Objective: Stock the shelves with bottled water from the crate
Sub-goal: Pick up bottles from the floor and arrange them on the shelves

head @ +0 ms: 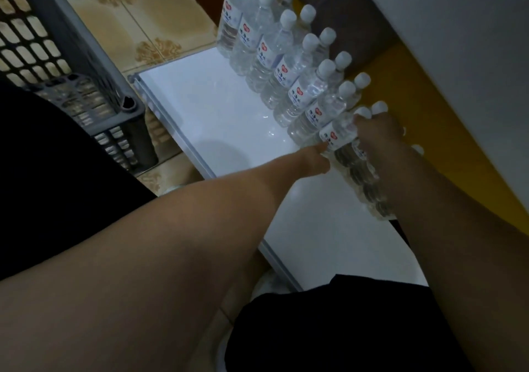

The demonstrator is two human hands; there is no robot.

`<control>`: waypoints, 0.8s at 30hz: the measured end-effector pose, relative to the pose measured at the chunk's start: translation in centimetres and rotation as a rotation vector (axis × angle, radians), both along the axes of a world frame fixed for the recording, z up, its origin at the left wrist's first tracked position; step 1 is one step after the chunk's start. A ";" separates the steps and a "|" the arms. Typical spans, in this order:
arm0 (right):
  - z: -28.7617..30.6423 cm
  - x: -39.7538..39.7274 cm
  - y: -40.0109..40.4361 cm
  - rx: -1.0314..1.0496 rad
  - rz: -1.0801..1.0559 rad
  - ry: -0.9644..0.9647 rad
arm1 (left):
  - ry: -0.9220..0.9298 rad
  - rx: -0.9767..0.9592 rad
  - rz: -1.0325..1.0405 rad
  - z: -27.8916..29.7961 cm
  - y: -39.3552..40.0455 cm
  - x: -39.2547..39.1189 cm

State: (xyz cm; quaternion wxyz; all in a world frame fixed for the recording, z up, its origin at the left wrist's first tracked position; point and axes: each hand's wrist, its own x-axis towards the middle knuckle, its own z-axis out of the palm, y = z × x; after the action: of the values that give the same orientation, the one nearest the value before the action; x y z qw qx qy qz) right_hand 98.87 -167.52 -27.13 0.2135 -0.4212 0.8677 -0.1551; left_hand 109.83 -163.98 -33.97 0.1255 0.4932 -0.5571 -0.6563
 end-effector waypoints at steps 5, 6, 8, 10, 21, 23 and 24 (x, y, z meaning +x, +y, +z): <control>3.8 -0.4 2.2 0.008 0.043 0.018 | -0.134 -0.207 -0.110 4.1 2.2 0.7; 4.9 -0.5 3.0 0.007 0.037 -0.002 | -0.144 -0.264 -0.130 5.1 2.7 0.8; 7.4 -0.9 5.2 0.023 0.042 0.006 | -0.165 -0.376 -0.183 7.6 3.7 0.8; 10.2 -1.6 8.0 -0.007 0.051 0.066 | -0.186 -0.468 -0.219 10.4 5.1 0.4; 18.5 -12.1 32.3 -0.153 -0.077 0.173 | -0.333 -0.757 -0.792 22.0 22.4 -8.2; 19.0 -14.3 36.5 -0.140 -0.175 0.150 | -0.367 -0.763 -0.889 22.3 26.5 -10.1; 19.2 -15.3 38.5 -0.128 -0.222 0.147 | -0.375 -0.770 -0.939 22.2 28.6 -11.1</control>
State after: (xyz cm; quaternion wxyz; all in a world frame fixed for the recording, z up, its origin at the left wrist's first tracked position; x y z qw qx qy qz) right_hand 83.57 -129.03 -7.96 0.1036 -0.3456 0.9107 -0.2014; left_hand 98.75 -135.37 -11.79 -0.1069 0.2223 -0.9226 -0.2965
